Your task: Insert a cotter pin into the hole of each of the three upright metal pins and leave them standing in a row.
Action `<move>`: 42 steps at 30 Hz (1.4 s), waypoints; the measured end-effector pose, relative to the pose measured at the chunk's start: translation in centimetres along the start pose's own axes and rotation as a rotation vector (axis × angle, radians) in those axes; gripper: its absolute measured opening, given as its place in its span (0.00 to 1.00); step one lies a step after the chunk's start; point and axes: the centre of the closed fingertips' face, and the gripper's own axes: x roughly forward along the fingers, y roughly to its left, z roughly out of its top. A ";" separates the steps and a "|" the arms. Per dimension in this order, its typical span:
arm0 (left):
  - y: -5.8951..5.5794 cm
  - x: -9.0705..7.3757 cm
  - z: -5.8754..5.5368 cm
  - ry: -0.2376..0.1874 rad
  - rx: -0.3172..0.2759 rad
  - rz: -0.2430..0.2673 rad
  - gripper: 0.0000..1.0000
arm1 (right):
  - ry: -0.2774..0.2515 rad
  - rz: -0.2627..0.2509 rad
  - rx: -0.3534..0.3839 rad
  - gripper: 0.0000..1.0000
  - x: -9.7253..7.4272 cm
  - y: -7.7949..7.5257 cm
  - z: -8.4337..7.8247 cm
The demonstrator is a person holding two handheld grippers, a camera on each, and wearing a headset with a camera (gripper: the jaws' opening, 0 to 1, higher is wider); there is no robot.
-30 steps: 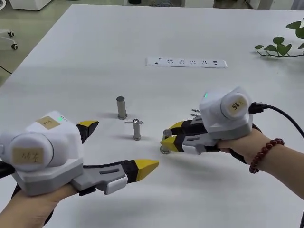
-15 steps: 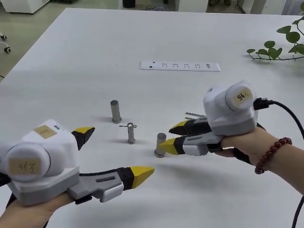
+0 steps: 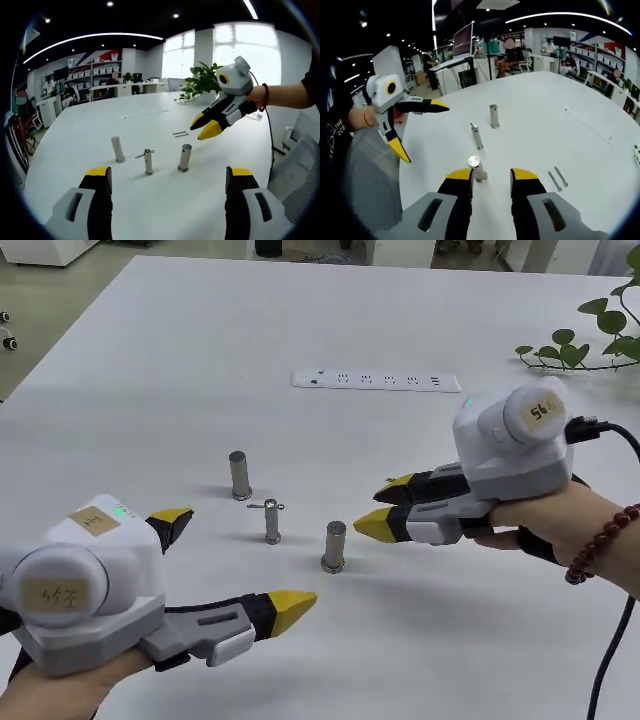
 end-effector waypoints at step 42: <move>0.9 -0.1 0.4 -0.014 0.023 0.025 0.87 | 0.405 -0.139 -0.098 0.15 2.3 -12.2 -6.0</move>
